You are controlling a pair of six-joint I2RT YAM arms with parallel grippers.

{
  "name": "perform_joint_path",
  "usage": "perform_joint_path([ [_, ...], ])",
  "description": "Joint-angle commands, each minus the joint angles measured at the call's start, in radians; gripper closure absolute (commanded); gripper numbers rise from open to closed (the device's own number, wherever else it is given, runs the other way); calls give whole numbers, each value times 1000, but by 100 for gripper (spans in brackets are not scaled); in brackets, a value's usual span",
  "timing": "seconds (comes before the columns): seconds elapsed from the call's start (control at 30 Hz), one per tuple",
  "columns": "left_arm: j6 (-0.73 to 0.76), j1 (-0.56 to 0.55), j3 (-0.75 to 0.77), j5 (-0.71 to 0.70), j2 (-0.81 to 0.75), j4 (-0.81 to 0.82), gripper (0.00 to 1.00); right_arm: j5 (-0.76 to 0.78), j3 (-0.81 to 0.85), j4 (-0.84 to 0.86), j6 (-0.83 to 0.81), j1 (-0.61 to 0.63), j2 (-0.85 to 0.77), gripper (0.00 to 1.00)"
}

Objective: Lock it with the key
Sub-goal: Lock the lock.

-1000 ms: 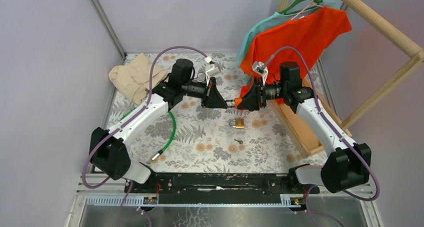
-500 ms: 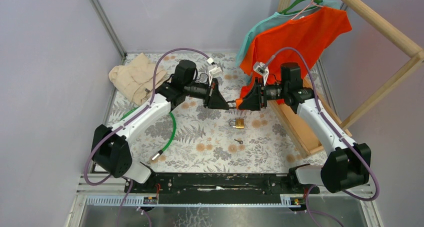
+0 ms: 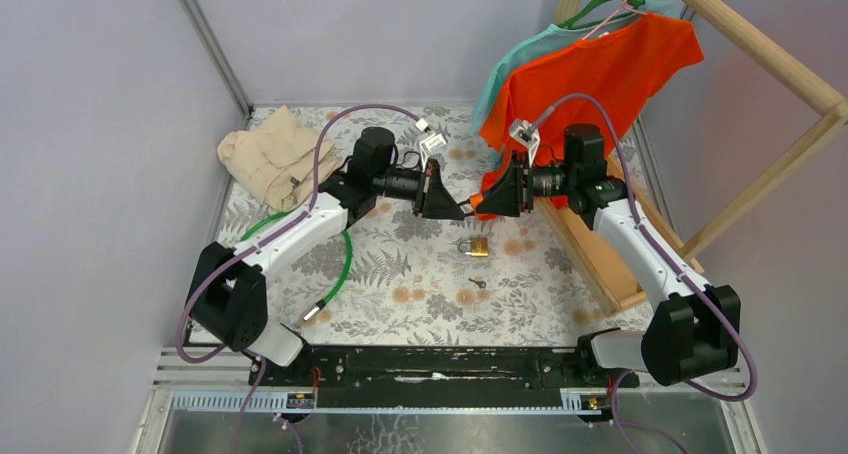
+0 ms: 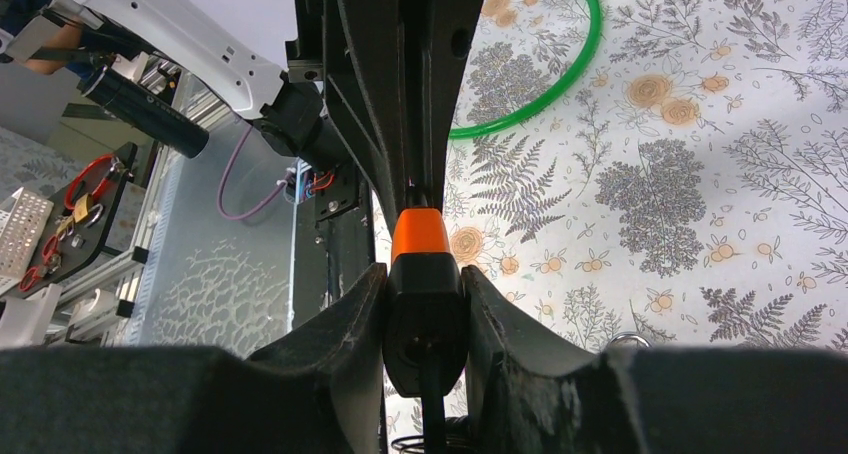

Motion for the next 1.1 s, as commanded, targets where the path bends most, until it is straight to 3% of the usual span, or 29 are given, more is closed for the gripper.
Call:
perform_joint_path([
  [0.0, 48, -47, 53, -4, -1, 65, 100, -11, 36, 5, -101, 32, -18, 100],
  [0.2, 97, -16, 141, 1, -10, -23, 100, -2, 20, -20, -146, 31, -28, 100],
  [0.53, 76, -11, 220, 6, 14, -15, 100, -30, -39, 157, 8, 30, -31, 100],
  [0.7, 20, -13, 229, 11, 34, 48, 100, -37, -89, 359, 194, 30, -26, 100],
  [0.9, -68, -27, 231, 6, 59, 160, 100, -12, -191, 823, 526, 30, 4, 100],
  [1.07, -129, -38, 232, 19, 77, 227, 100, 3, -205, 852, 545, 35, 14, 100],
])
